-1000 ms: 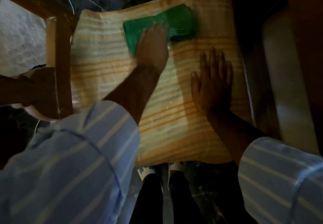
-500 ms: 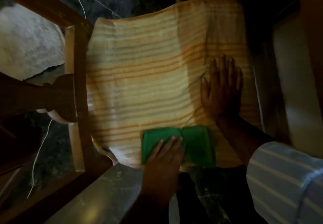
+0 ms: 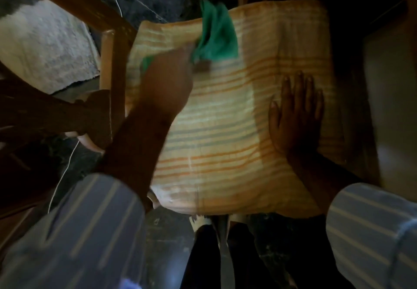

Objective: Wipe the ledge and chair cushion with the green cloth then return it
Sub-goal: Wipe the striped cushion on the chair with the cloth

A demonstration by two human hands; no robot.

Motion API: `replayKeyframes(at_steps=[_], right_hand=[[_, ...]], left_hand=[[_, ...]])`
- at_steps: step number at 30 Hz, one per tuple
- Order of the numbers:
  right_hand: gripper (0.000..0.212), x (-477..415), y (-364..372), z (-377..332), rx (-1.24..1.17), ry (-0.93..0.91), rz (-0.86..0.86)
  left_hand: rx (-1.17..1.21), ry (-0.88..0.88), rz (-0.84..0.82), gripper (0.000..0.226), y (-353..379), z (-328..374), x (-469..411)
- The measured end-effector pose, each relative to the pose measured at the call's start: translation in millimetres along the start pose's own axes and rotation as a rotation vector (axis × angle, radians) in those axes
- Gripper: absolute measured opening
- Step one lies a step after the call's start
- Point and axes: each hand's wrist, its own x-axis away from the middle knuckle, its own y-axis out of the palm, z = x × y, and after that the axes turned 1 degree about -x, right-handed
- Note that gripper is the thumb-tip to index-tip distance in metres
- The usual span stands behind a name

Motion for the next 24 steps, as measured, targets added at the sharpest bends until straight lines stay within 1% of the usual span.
replayKeyframes(at_steps=[1,2,4,6,8,11,13,15,17,20,21,22,24], right_hand=[[0.064,2,2,-1,-0.021,0.004,0.005],[0.065,3,3,-1,-0.021,0.006,0.008],[0.065,1,7,2,0.002,0.002,0.013],[0.065,2,7,1,-0.001,0.002,0.013],[0.064,3,7,1,-0.002,0.001,0.013],[0.064,2,12,1,-0.008,0.013,0.025],[0.064,3,11,2,-0.011,0.017,0.020],[0.064,0,4,0,-0.001,0.012,-0.006],[0.063,1,-4,-5,-0.014,0.031,-0.077],[0.059,-10,-21,-27,-0.099,0.183,-0.179],[0.056,-14,-28,-36,-0.159,0.212,-0.199],[0.052,-15,-35,-47,-0.238,0.199,-0.215],[0.043,-13,-49,-70,-0.428,0.118,-0.276]], left_hand=[[0.005,-0.056,0.042,0.038,8,-5,-16],[-0.024,-0.073,0.032,0.037,20,-4,-27],[-0.072,-0.056,-0.092,0.040,47,-8,-26],[-0.137,0.034,-0.140,0.051,68,-13,-8],[-0.138,0.067,-0.103,0.060,80,-19,15],[-0.196,0.113,-0.110,0.064,94,-23,67],[-0.164,0.097,-0.136,0.061,97,-22,101],[-0.157,0.084,-0.157,0.058,99,-17,122],[-0.170,0.081,-0.181,0.053,93,-12,130],[-0.103,0.087,-0.233,0.067,71,-6,122],[-0.073,0.087,-0.222,0.067,63,-5,118],[-0.049,0.066,-0.182,0.062,55,-5,113],[-0.068,-0.018,-0.037,0.042,45,-12,98]])
